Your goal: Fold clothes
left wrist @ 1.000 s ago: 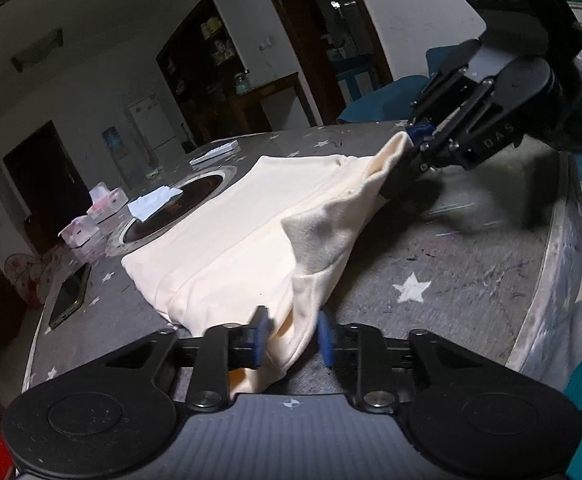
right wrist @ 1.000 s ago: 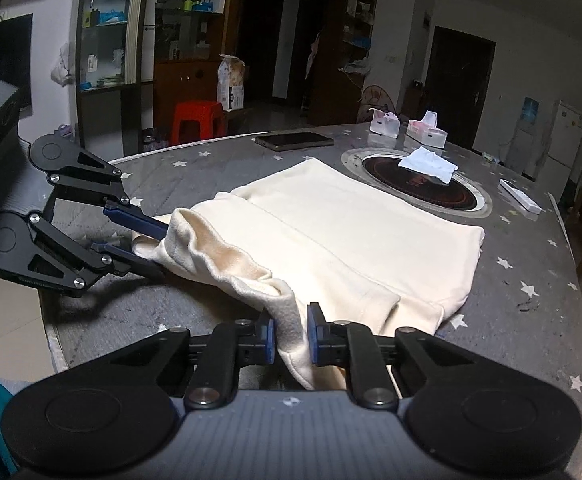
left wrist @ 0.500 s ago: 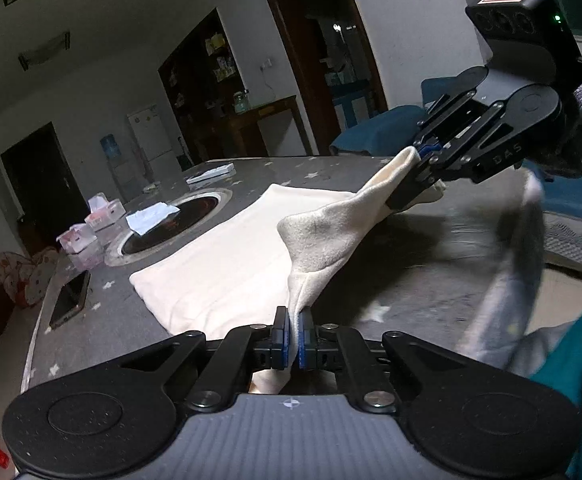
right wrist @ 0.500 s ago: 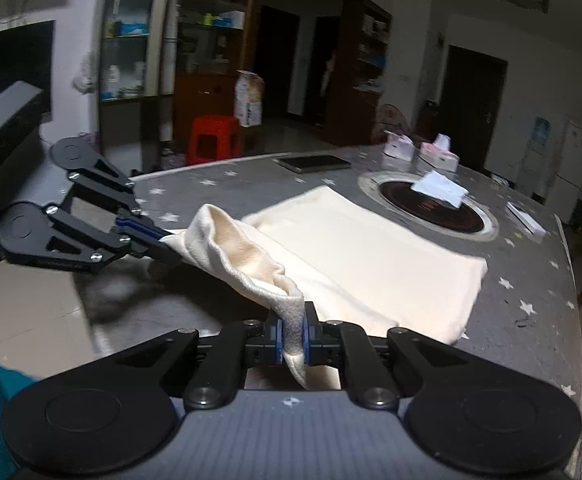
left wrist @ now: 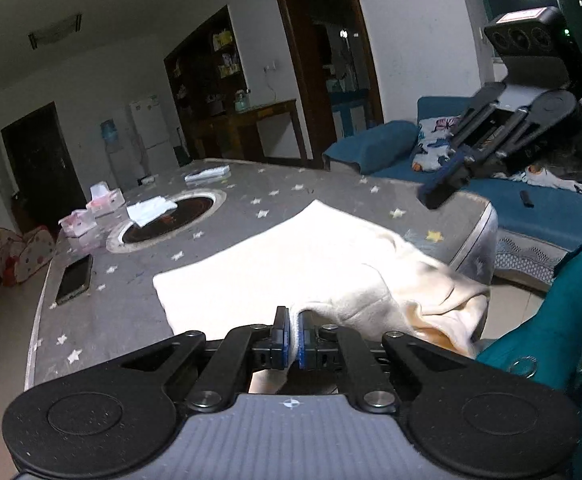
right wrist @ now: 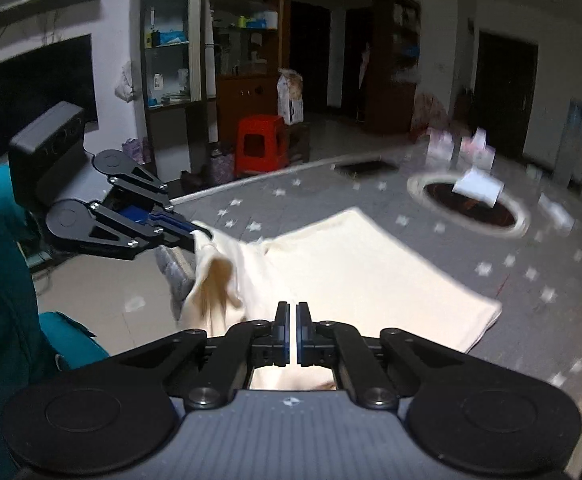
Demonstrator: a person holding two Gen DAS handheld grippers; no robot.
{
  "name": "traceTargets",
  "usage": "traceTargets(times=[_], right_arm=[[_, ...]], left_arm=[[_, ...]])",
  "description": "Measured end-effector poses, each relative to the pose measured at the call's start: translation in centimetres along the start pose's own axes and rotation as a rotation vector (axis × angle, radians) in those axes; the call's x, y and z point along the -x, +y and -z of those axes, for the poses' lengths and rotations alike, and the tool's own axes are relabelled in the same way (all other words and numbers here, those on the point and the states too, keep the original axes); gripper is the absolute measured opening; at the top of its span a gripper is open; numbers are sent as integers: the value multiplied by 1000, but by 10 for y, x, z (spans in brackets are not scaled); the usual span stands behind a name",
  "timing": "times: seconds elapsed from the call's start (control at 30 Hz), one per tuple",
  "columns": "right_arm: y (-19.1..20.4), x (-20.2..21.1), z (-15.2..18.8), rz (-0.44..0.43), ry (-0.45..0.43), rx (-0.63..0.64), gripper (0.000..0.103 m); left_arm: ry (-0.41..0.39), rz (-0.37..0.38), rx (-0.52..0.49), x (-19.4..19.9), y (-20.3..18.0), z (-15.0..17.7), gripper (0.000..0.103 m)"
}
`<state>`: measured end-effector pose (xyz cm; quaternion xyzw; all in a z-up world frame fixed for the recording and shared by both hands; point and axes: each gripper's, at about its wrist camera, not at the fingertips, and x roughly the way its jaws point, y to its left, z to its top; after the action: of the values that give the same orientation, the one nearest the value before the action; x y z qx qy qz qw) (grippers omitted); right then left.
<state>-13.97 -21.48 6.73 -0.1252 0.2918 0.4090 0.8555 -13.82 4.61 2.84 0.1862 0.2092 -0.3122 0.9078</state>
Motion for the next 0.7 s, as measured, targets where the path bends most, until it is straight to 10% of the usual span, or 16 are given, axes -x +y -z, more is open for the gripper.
traceTargets(times=[0.7], right_arm=[[34, -50, 32, -139, 163, 170, 55]], left_arm=[[51, 48, 103, -44, 23, -26, 5]])
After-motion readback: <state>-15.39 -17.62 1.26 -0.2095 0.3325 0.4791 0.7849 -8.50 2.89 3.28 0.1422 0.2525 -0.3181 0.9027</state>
